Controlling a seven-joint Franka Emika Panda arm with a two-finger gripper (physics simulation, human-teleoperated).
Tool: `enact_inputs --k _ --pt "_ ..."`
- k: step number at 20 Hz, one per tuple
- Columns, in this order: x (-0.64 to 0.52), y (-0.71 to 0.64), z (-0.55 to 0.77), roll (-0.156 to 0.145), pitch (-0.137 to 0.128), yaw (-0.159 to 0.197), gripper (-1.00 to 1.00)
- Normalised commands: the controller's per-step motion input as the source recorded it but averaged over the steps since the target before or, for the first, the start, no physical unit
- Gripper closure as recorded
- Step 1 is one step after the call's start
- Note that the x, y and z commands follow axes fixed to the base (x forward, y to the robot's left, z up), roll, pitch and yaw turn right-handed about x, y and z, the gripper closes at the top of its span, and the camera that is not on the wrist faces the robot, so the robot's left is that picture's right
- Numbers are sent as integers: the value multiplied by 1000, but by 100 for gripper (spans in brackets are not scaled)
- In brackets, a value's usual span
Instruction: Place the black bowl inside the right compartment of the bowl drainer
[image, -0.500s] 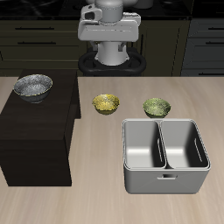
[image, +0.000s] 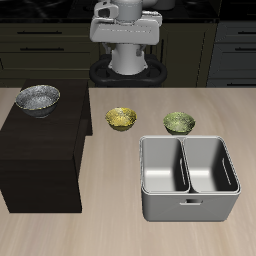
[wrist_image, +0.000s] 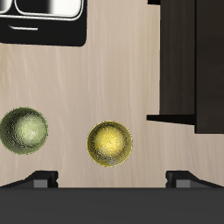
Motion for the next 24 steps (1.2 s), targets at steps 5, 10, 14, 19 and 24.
enact_inputs --k 5,10,14,19,24 --pt "55 -71 45 -12 -6 -5 -100" --pt "195 -274 116 22 29 -13 -100" --pt "231 -345 184 9 18 -10 -100" --pt "209 -271 182 34 -15 24 -100" --pt "237 -352 221 27 -5 -26 -100"
